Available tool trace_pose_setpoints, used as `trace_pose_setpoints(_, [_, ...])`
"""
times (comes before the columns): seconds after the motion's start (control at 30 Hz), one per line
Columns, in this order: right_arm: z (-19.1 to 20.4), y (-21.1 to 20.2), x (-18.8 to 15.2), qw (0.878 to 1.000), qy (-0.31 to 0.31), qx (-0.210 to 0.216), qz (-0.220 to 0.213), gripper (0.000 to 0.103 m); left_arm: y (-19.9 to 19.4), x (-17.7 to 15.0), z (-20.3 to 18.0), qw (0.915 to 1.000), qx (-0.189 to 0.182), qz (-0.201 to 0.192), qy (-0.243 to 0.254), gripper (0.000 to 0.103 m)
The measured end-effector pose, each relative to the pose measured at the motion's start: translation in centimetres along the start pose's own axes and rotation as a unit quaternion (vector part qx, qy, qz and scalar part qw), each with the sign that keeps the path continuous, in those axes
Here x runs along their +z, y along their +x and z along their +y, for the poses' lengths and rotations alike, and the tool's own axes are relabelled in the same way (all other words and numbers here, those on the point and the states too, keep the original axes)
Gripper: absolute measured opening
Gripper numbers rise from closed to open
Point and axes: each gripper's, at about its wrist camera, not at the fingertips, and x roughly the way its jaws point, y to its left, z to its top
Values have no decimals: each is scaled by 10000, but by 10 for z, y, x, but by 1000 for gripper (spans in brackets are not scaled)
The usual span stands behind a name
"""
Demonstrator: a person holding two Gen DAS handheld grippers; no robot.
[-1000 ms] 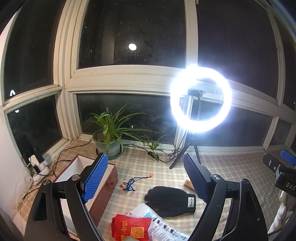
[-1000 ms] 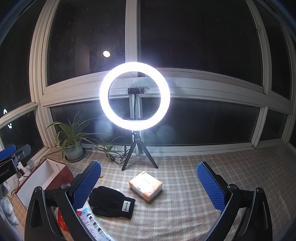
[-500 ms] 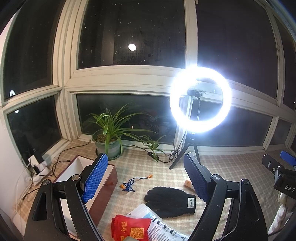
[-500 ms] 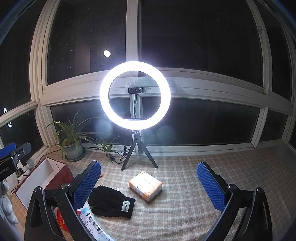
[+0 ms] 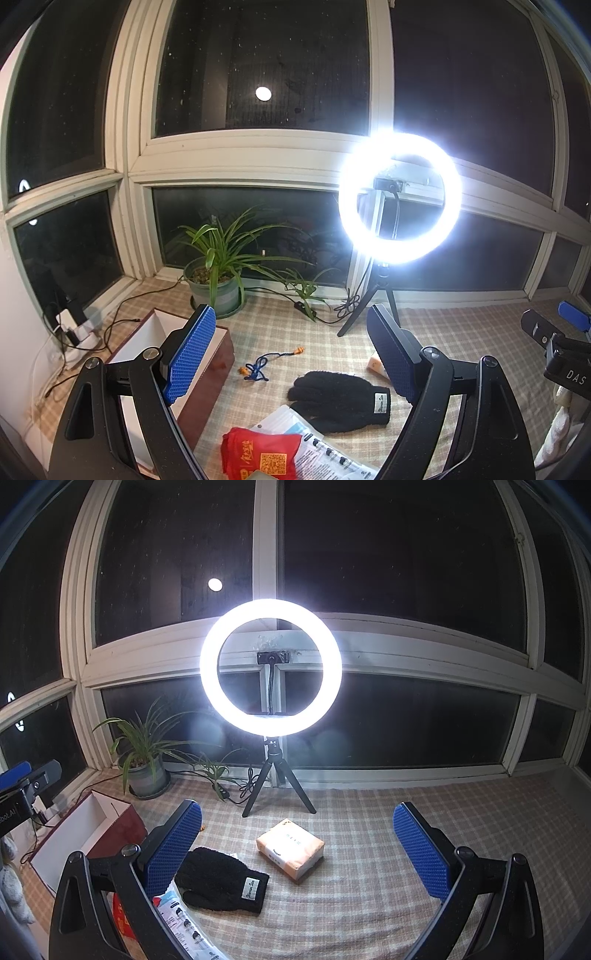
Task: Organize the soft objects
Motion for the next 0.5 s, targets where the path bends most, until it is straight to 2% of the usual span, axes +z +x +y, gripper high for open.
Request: trace_pose_setpoints(0.5, [0,6,-5,9998,-103,151,125,102,0,-9,9,9999,55,115,-65,84])
